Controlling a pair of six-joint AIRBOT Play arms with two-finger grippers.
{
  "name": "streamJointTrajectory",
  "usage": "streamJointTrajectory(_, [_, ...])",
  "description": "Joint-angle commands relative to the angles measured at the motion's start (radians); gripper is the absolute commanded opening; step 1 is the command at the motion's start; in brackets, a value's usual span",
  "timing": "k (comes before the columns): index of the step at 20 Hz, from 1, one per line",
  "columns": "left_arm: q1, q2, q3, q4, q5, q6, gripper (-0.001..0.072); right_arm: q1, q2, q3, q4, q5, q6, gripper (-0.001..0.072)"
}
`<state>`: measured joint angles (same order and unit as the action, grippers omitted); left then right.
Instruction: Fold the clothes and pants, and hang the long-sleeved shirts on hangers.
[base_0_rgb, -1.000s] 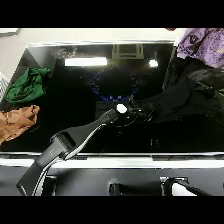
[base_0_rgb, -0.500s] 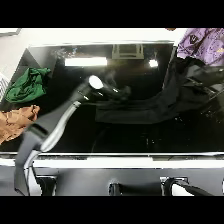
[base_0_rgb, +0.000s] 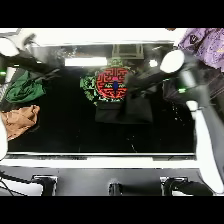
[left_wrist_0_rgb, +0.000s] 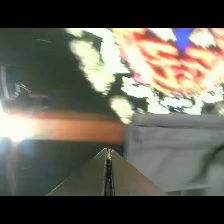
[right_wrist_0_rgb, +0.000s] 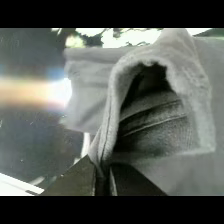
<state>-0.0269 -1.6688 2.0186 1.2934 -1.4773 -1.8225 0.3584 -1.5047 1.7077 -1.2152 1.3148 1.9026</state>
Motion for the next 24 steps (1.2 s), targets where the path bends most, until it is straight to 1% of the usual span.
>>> streamJointTrajectory(1, [0.117, 0.055, 0.000, 0.043, -0.061, 0.002, 0.0015, 0.137, -0.145, 0.001, 0.015, -0.085, 0.059, 0.0027])
streamJointTrajectory(4, [0.145, 0.055, -0.001, 0.043, -0.072, 0.016, 0.0015, 0.164, -0.249, 0.001, 0.098, -0.124, 0.062, 0.0028])
streamJointTrajectory(7, [0.144, 0.053, -0.005, 0.043, -0.069, 0.020, 0.0015, 0.171, -0.301, 0.001, 0.134, -0.191, 0.063, 0.0029])
streamJointTrajectory(12, [0.144, 0.053, -0.032, 0.043, -0.068, 0.020, 0.0015, 0.171, -0.319, 0.001, 0.138, -0.314, 0.077, 0.0029])
streamJointTrajectory(16, [0.144, 0.053, -0.031, 0.043, -0.068, 0.019, 0.0015, 0.171, -0.319, 0.001, 0.141, -0.354, 0.077, 0.0031])
streamJointTrajectory(17, [0.144, 0.053, -0.031, 0.043, -0.068, 0.019, 0.0016, 0.171, -0.320, 0.001, 0.142, -0.381, 0.077, 0.0127])
streamJointTrajectory(18, [0.144, 0.053, -0.031, 0.043, -0.068, 0.019, 0.0015, 0.171, -0.321, 0.001, 0.148, -0.402, 0.077, 0.0415])
streamJointTrajectory(19, [0.144, 0.053, -0.031, 0.043, -0.068, 0.019, 0.0015, 0.166, -0.318, 0.001, 0.158, -0.412, 0.076, 0.0646])
streamJointTrajectory(20, [0.144, 0.053, -0.031, 0.043, -0.068, 0.019, 0.0015, 0.160, -0.311, 0.003, 0.164, -0.409, 0.076, 0.0681])
streamJointTrajectory(22, [0.144, 0.053, -0.031, 0.043, -0.068, 0.019, 0.0015, 0.121, -0.265, 0.017, 0.167, -0.396, 0.043, 0.0681])
streamJointTrajectory(24, [0.144, 0.053, -0.031, 0.043, -0.068, 0.019, 0.0016, 0.040, -0.207, 0.050, 0.165, -0.330, 0.016, 0.0682])
